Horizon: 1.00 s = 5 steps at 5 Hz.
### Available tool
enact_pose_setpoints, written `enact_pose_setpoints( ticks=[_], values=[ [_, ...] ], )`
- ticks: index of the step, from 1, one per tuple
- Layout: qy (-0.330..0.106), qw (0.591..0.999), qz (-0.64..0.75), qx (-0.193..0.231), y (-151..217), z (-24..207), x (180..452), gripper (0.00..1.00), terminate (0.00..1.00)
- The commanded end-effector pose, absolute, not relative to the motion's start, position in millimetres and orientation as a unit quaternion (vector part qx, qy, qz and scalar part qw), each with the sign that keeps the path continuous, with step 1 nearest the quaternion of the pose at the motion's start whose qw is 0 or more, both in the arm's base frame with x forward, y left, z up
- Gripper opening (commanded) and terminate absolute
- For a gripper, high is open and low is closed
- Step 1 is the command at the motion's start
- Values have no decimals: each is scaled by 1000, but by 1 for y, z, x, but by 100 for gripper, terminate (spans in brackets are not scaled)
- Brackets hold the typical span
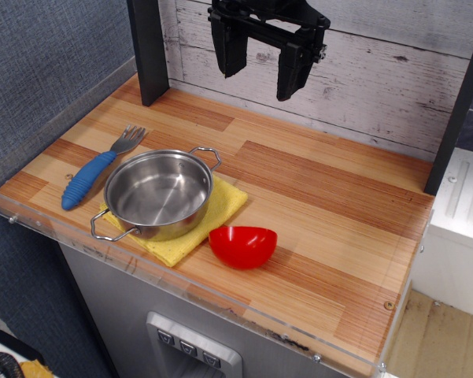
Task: Put the pan on the upper right side of the table
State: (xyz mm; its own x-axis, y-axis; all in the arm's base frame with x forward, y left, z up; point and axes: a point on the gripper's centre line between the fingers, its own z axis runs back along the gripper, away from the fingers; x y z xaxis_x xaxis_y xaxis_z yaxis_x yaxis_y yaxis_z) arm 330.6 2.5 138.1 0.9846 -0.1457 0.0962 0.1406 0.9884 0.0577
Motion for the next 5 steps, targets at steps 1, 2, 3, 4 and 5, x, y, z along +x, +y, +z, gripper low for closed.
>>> enact_pose_setpoints(
  ticks=[1, 2, 3, 4, 5],
  values=[
    [-50, 996, -72, 25, 3, 138, 331, 100, 0],
    [-54, 996, -76, 15, 8, 139, 317, 100, 0],
    [-42, 995, -90, 8, 10, 129, 295, 100, 0],
    [-31, 996, -77, 18, 21, 121, 283, 100, 0],
    [-24, 998, -60, 21, 34, 108, 282, 100, 0]
  ],
)
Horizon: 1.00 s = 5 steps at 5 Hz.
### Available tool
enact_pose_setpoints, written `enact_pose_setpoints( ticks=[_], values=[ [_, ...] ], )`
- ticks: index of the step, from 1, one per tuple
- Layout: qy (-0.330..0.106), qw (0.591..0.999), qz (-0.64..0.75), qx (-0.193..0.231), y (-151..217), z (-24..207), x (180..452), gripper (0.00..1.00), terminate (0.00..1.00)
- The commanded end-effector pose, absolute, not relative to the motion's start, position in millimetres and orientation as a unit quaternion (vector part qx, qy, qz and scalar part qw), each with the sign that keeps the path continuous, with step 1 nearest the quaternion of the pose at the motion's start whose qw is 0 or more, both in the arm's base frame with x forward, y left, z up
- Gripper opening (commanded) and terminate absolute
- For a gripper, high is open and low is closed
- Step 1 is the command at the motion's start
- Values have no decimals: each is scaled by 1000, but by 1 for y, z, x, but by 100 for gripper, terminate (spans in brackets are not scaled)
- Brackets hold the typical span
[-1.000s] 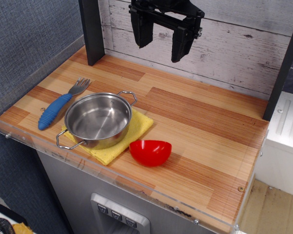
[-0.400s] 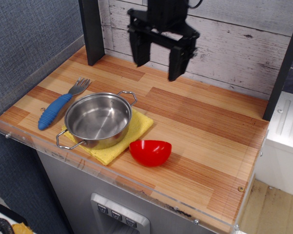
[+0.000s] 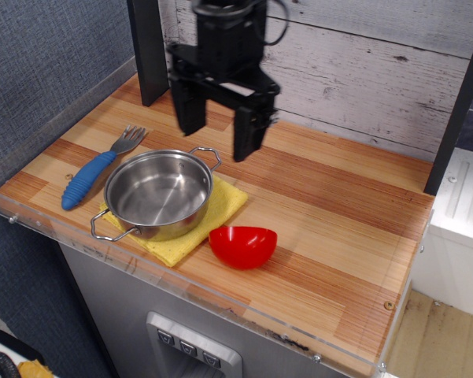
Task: Put the pan on the upper right side of the table
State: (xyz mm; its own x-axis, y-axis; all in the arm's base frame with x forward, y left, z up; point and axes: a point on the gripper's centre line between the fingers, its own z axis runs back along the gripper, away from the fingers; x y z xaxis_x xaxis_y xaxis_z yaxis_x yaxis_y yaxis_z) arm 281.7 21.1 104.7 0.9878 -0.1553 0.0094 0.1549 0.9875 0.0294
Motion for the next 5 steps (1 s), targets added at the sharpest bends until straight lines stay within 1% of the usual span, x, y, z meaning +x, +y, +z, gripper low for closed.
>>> enact_pose_setpoints(
  ticks=[1, 2, 3, 5],
  values=[
    [-9, 998, -49, 41, 42, 90, 286, 100, 0],
    [11, 998, -41, 44, 47, 72, 291, 100, 0],
    [27, 997, -55, 39, 42, 60, 291, 100, 0],
    [44, 996, -66, 41, 35, 49, 282, 100, 0]
  ],
)
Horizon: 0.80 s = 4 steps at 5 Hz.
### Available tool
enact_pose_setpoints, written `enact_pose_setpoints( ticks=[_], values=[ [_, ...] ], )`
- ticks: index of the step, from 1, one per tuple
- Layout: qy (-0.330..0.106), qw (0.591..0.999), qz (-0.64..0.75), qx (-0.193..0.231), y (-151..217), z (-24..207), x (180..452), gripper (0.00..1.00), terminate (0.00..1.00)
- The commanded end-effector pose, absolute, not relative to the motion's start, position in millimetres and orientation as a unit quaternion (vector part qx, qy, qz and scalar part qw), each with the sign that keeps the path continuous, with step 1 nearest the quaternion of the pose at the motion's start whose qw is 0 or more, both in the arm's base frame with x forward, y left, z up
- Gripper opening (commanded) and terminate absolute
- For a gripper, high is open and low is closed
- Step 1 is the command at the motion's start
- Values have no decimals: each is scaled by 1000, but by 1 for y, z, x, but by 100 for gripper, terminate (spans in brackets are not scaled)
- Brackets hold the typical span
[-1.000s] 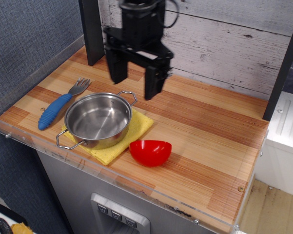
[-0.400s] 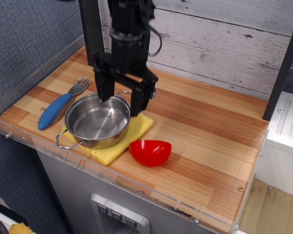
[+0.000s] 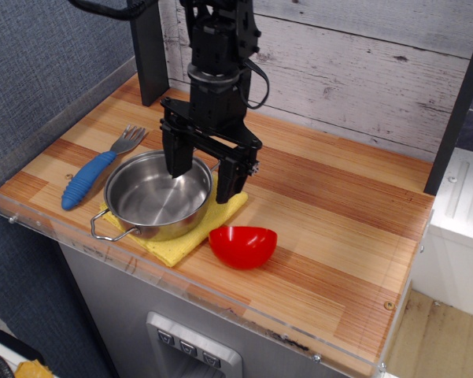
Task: Put the pan on the upper right side of the table
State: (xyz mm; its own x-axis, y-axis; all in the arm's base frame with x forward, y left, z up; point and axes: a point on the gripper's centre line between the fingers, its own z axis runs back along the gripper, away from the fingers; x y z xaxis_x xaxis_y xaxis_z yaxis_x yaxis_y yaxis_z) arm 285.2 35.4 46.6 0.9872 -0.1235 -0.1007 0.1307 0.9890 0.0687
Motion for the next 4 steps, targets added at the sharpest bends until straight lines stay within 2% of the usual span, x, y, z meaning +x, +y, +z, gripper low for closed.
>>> enact_pose_setpoints(
  ticks=[1, 2, 3, 4],
  values=[
    [57, 995, -64, 45, 36, 41, 280, 100, 0],
    [64, 995, -61, 43, 40, 36, 281, 100, 0],
    [64, 996, -58, 36, 44, 34, 282, 0, 0],
    [46, 996, -68, 29, 43, 42, 282, 0, 0]
  ],
)
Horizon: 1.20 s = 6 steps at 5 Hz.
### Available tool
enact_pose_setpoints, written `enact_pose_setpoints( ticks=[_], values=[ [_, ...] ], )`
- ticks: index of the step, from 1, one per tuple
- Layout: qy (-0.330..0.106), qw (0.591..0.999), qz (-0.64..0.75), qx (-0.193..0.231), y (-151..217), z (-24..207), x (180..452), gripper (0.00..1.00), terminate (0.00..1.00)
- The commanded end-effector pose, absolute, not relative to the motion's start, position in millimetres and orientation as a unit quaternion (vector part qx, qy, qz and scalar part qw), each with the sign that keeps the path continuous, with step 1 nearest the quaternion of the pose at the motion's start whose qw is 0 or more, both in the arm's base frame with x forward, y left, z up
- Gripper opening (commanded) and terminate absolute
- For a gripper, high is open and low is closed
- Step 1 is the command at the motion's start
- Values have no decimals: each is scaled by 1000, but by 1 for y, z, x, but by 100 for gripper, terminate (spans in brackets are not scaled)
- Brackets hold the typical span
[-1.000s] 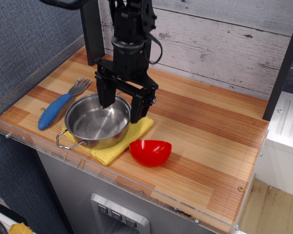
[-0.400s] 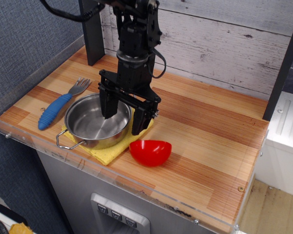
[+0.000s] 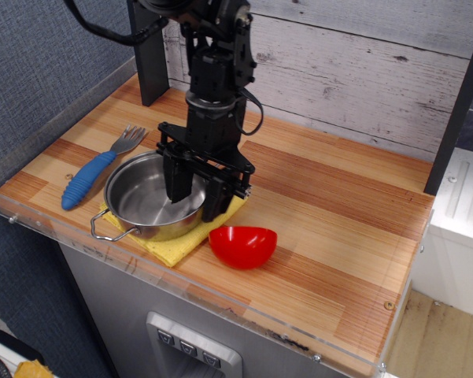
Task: Put the pan on the upper right side of the table
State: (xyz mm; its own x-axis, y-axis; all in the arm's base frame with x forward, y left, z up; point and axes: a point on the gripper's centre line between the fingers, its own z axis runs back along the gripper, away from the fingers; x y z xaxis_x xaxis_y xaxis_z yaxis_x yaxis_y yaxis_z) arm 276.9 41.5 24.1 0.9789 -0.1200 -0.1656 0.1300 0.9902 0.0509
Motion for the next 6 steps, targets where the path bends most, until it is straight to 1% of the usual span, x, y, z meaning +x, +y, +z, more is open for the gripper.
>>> enact_pose_setpoints(
  ticks=[1, 2, 3, 4, 5, 6],
  values=[
    [8, 997, -74, 18, 46, 60, 282, 0, 0],
    [-36, 997, -62, 8, 56, 98, 281, 0, 0],
    [-67, 996, -57, -18, 55, 141, 290, 0, 0],
    [-108, 989, -91, -32, 29, 165, 316, 0, 0],
    [-142, 984, -102, -29, -8, 169, 344, 0, 0],
    [-140, 984, -109, -8, -35, 157, 356, 0, 0]
  ],
)
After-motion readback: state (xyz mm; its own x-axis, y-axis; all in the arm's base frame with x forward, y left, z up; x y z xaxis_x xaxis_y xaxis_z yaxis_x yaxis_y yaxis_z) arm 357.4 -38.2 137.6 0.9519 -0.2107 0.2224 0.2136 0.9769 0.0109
